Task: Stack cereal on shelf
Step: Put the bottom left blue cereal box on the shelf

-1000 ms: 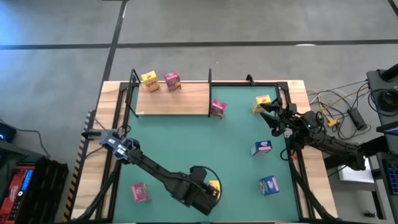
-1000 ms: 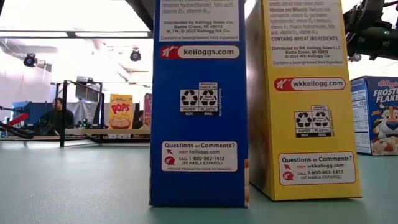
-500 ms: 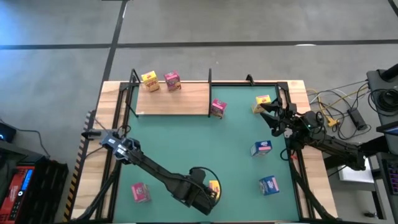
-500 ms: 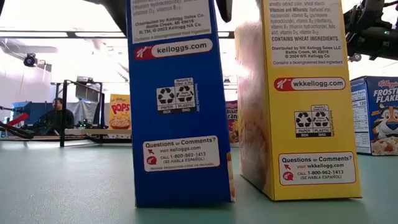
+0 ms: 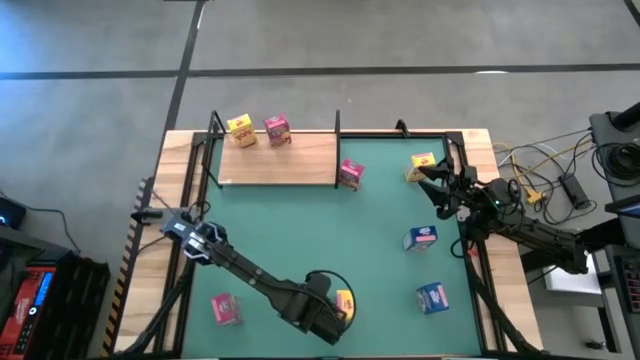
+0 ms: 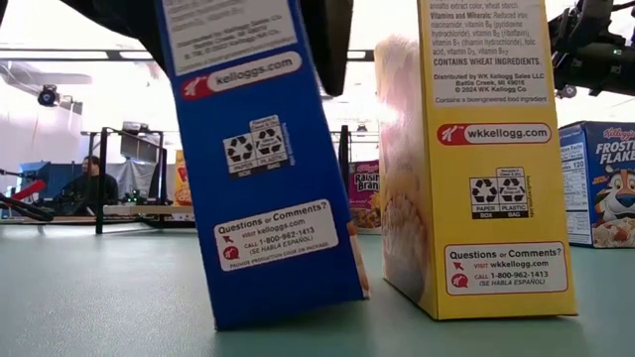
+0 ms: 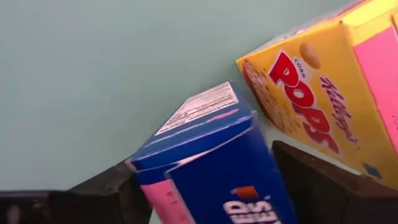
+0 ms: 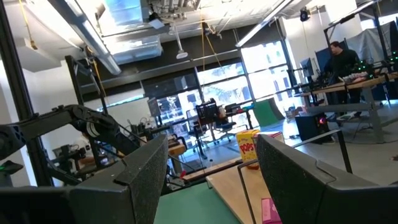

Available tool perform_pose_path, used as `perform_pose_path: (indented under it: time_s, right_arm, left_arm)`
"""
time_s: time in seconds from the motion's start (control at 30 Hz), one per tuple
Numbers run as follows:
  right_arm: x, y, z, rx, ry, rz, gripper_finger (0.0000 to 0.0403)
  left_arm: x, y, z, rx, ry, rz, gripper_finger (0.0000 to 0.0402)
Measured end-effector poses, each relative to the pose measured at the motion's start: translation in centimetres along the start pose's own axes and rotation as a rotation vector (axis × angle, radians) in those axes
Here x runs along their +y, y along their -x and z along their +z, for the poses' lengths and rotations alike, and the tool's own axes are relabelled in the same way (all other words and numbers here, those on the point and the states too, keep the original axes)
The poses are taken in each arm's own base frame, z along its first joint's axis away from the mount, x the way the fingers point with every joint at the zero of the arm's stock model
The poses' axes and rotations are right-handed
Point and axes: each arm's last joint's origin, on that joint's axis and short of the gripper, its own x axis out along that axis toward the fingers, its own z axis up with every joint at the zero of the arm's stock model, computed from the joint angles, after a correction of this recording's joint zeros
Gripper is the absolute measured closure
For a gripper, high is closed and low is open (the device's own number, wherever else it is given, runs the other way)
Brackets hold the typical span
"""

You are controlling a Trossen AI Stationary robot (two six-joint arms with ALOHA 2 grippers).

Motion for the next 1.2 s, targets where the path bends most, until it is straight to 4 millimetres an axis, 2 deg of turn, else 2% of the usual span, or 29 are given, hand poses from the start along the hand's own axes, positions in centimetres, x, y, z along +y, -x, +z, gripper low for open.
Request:
perform_pose_path:
  time_s: [0.3,0.47,0.67,0.9,1.2]
  right_arm:
    - [0.0,0.0,0.0,0.0,0.0,0.0,0.0167]
    - [0.0,0.0,0.0,0.0,0.0,0.0,0.0167]
    - [0.0,0.0,0.0,0.0,0.0,0.0,0.0167]
    - [0.0,0.0,0.0,0.0,0.0,0.0,0.0167]
    - [0.0,0.0,0.0,0.0,0.0,0.0,0.0167]
  left_arm:
    - [0.1,-0.1,0.5,-0.001,-0.111,0.018,0.0232]
    - [0.6,-0.3,1.8,-0.004,-0.174,0.074,0.0253]
    - [1.4,-0.1,4.6,-0.039,-0.286,0.158,0.0249]
    - [2.5,0.8,9.0,-0.131,-0.475,0.296,0.0247]
    - [4.6,3.3,14.7,-0.197,-0.646,0.386,0.0246]
